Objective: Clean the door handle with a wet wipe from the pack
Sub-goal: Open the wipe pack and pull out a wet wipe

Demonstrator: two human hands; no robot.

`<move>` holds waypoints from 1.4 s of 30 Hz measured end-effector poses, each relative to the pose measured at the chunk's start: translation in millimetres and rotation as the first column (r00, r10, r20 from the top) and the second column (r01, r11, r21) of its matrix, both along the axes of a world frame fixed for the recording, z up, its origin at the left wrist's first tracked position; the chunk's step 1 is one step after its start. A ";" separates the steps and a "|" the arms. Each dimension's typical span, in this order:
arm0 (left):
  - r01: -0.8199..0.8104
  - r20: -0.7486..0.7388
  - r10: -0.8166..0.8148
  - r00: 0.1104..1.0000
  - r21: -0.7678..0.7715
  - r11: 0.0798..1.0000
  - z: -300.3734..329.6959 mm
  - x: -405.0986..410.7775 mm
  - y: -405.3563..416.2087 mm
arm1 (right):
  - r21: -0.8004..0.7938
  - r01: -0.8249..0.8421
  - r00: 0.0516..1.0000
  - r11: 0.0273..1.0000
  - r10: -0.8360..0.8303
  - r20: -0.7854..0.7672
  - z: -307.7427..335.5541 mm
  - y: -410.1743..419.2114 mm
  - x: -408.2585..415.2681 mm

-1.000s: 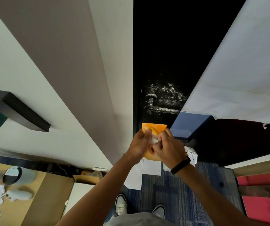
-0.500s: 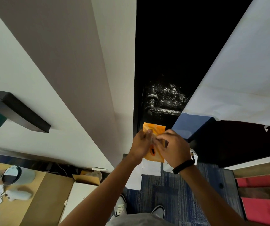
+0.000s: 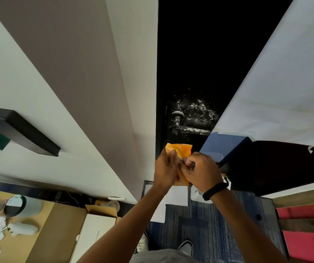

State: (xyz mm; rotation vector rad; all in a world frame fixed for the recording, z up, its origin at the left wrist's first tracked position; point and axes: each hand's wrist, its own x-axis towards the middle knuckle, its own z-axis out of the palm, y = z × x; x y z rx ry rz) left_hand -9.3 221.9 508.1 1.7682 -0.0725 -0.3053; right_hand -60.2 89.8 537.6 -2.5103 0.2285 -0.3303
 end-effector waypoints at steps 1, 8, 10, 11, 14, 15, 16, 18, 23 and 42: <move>-0.021 -0.014 0.021 1.000 -0.013 1.000 -1.0 0.9 1.1 | 0.020 0.004 1.000 1.000 -0.004 0.017 0.3 3.0 -2.9; 0.021 0.055 -0.020 0.998 -0.016 1.000 5.8 1.5 1.9 | -0.056 0.015 1.000 0.998 -0.015 -0.002 3.1 14.1 -6.5; 0.056 0.076 -0.056 0.996 0.005 0.998 6.8 -1.0 1.2 | -0.063 0.043 0.999 0.997 -0.044 -0.019 8.9 15.2 -2.4; 0.067 0.082 -0.069 0.994 0.018 0.998 5.9 -1.9 0.4 | -0.052 0.058 0.997 0.997 -0.060 -0.041 11.6 15.6 -0.6; 0.075 0.084 -0.080 0.993 0.052 0.996 3.6 -3.7 -1.4 | -0.071 0.101 0.978 0.992 -0.112 -0.174 19.2 14.4 4.3; 0.076 0.087 -0.081 0.993 0.060 0.995 1.9 -4.0 -1.6 | -0.086 0.096 0.968 0.992 -0.113 -0.223 20.5 14.1 4.8; 0.080 0.093 -0.086 0.992 0.070 0.994 0.2 -4.3 -1.3 | -0.099 0.085 0.959 0.991 -0.109 -0.262 20.8 14.2 4.3; 0.089 0.104 -0.098 0.990 0.086 0.992 -1.1 -5.7 -0.1 | -0.111 0.070 0.947 0.991 -0.101 -0.304 18.0 15.0 1.7; 0.081 0.097 -0.092 0.991 0.109 0.991 1.5 -9.1 2.2 | -0.148 0.060 0.949 0.987 -0.102 -0.298 6.1 14.4 -0.8; 0.072 -0.329 -0.070 0.942 -0.005 0.997 -18.1 -0.1 19.3 | 0.754 0.353 0.911 0.554 -0.386 -0.142 5.5 15.5 -11.5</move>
